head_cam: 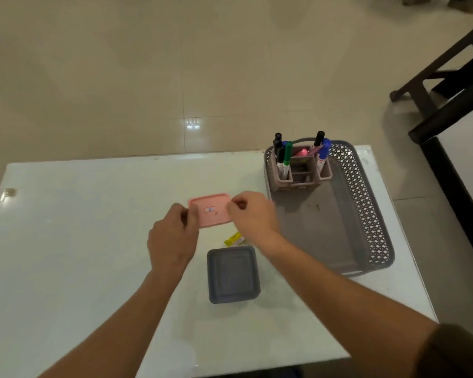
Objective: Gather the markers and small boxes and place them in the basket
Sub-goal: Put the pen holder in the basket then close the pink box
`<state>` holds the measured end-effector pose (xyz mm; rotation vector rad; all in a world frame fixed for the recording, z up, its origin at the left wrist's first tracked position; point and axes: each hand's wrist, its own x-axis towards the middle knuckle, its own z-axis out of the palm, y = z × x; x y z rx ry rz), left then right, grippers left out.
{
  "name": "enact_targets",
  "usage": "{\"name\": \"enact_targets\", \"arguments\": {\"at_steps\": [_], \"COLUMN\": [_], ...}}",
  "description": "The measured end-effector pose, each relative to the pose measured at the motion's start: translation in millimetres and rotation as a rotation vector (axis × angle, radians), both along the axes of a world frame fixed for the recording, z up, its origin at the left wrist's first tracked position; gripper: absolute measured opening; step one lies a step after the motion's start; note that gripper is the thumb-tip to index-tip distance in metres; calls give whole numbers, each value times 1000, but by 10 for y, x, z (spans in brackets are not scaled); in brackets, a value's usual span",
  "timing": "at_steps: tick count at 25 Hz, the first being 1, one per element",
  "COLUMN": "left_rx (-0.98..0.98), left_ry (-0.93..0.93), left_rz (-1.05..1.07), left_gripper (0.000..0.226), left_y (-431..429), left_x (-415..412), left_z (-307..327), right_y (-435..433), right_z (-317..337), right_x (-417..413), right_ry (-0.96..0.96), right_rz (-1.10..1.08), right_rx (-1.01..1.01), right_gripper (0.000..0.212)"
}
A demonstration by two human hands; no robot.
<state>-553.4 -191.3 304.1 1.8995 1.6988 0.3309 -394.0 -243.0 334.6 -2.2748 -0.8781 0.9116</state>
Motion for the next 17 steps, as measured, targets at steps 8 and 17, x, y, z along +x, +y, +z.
{"name": "enact_targets", "arguments": {"at_steps": [8, 17], "left_rx": [-51, -332], "left_ry": [75, 195], "left_rz": [-269, 7], "left_gripper": [33, 28], "left_y": [-701, -840], "left_x": [1671, 2297], "left_z": [443, -166], "right_y": [-924, -819], "right_z": [427, -571], "right_x": [1523, 1914], "right_ry": [-1, 67], "right_rz": [-207, -317], "right_rx": [-8, -105], "right_gripper": [10, 15]}}
